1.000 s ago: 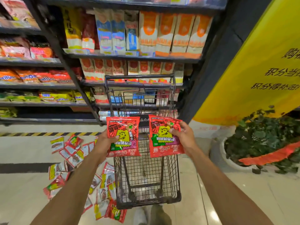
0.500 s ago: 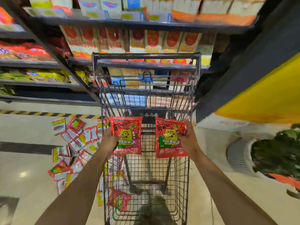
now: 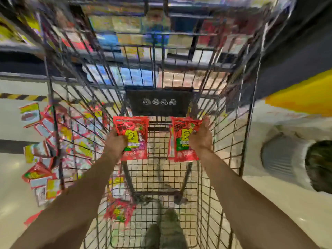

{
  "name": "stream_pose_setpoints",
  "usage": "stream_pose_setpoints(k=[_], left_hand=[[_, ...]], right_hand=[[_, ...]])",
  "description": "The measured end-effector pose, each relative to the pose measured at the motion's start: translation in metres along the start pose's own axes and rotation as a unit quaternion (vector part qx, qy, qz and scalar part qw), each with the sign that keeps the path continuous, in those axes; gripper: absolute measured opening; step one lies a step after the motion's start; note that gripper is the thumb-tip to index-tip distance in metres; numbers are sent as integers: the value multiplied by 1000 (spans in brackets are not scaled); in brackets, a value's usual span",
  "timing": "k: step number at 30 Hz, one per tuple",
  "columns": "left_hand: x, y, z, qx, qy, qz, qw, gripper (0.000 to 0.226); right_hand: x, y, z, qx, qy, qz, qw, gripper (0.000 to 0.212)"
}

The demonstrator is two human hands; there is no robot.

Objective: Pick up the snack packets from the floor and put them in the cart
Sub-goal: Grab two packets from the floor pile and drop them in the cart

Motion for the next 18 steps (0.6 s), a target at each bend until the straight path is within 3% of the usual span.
stream_pose_setpoints(k=[4, 7, 10, 15, 18], left_hand=[[23, 34, 21, -7, 34, 8, 999, 22], [51, 70, 22, -12, 56, 2, 998, 21], [55, 78, 17, -48, 94, 35, 994, 45], [39, 47, 20, -65, 146, 98, 982, 51], [32, 20, 8, -49, 207, 142, 967, 67]], right_hand=[[-24, 40, 40, -6, 42, 44, 998, 53], [-33, 55, 55, -27, 61, 52, 996, 52], [-37, 64, 57, -41, 55, 36, 997, 81], [-31, 44, 60, -76, 4, -19, 997, 83], [-16, 14, 48, -93, -60, -118, 987, 88]])
Point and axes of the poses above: each hand's wrist, its own y-axis towards the middle knuckle, its own z-axis out of the palm, x = y × z, the point moved 3 cm from there along y, towards the middle knuckle, and after that the axes turned 4 degrees about x, right-handed, at the moved point
